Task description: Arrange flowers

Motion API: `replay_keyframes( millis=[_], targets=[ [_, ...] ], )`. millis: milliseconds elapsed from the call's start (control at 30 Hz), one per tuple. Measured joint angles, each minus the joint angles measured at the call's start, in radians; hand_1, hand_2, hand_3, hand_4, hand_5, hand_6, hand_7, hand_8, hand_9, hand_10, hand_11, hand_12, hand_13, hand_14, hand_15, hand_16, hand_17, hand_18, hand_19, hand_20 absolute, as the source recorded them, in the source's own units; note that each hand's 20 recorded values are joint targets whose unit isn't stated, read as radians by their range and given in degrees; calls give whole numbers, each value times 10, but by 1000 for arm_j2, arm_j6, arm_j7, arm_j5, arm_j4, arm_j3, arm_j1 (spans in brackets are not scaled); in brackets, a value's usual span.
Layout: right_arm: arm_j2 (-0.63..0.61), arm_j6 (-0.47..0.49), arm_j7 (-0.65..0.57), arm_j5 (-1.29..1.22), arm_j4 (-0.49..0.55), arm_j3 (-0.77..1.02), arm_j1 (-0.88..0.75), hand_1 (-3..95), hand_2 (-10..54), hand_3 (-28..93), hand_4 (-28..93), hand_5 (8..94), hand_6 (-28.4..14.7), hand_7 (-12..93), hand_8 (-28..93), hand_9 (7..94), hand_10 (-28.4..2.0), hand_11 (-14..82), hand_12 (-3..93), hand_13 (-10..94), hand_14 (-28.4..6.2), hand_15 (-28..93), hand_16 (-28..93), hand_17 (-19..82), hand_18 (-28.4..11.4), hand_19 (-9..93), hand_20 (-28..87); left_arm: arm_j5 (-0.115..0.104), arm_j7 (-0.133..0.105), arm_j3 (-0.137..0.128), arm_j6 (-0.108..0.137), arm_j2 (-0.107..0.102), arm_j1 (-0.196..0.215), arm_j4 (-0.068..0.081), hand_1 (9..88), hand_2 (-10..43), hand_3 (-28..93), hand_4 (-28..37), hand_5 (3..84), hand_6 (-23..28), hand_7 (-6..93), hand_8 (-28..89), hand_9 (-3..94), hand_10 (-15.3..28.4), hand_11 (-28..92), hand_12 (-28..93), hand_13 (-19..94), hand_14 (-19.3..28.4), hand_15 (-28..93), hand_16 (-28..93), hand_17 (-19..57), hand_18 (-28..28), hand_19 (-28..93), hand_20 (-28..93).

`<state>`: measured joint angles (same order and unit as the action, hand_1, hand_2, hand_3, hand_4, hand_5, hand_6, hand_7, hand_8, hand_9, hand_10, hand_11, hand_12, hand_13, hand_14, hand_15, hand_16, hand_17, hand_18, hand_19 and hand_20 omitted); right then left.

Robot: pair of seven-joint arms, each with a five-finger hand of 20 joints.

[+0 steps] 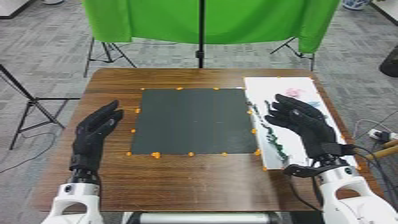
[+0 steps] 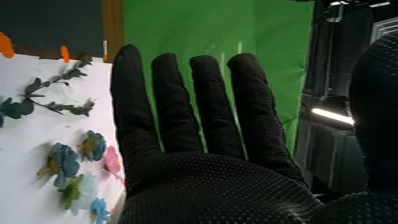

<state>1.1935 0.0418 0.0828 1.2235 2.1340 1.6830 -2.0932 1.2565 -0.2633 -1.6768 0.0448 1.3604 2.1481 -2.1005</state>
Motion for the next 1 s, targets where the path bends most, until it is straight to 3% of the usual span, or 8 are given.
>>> replay_keyframes(
  millis=[200,267,400,533,633,700,867,1000],
  targets=[
    [1,5,0,1,0,-1,0,244,-95,709,-191,464,-27,109,-70,466,-142,57,146,401,-161,122,168,256,-198,229,317,1,5,-2,0,-1,-2,0,355,-95,601,-163,452,31,122,-65,450,119,157,132,321,156,185,28,15,141,72,204],
    [1,8,0,2,0,-1,0,278,-95,698,-201,478,-27,118,-73,501,-142,64,145,453,-153,138,168,286,-184,289,349,1,5,-3,0,-1,-2,0,355,-95,602,-163,452,31,122,-65,449,119,157,132,320,156,185,28,15,141,72,204],
    [-2,-12,-4,29,5,-12,-2,346,-95,667,-220,572,-24,169,-87,642,-146,143,169,657,-127,242,212,391,-156,543,477,1,4,-4,0,-2,-1,0,355,-95,601,-163,452,31,122,-64,449,120,156,131,321,156,185,28,15,141,72,205],
    [-54,-243,-92,246,42,-126,4,359,-95,588,-276,603,-15,198,-90,686,-148,191,206,720,-111,366,241,445,-157,711,490,1,3,-5,3,-1,1,-1,356,-95,600,-163,451,31,122,-65,449,118,156,131,320,157,186,28,15,140,72,204],
    [-124,-444,-276,461,58,-223,25,396,-95,493,-282,602,-17,200,-81,672,-148,211,233,721,-110,424,254,457,-163,770,479,1,3,-5,3,-1,1,-1,357,-95,600,-162,451,31,123,-64,448,119,156,131,320,156,184,27,15,140,72,204],
    [-165,-496,-393,551,61,-227,28,416,-95,445,-282,598,-23,193,-72,647,-150,223,249,716,-112,443,261,452,-169,785,480,2,4,-5,2,-1,1,-2,358,-95,598,-161,451,31,123,-64,448,118,157,131,319,156,183,27,14,140,72,204],
    [-276,-462,-508,714,66,-159,-12,479,-95,305,-283,566,-32,190,-53,596,-162,239,274,687,-122,502,276,441,-182,814,491,6,4,-4,2,-1,2,-4,357,-95,597,-158,450,31,121,-65,448,119,158,131,319,155,184,28,14,140,72,204],
    [-370,-311,-566,952,78,-138,-60,426,-95,418,-283,568,-42,202,-46,585,-164,254,295,674,-127,571,275,458,-179,853,470,6,7,-6,2,-2,6,-9,356,-95,598,-158,449,31,121,-64,447,118,158,131,318,155,183,28,14,140,72,204]
  ],
)
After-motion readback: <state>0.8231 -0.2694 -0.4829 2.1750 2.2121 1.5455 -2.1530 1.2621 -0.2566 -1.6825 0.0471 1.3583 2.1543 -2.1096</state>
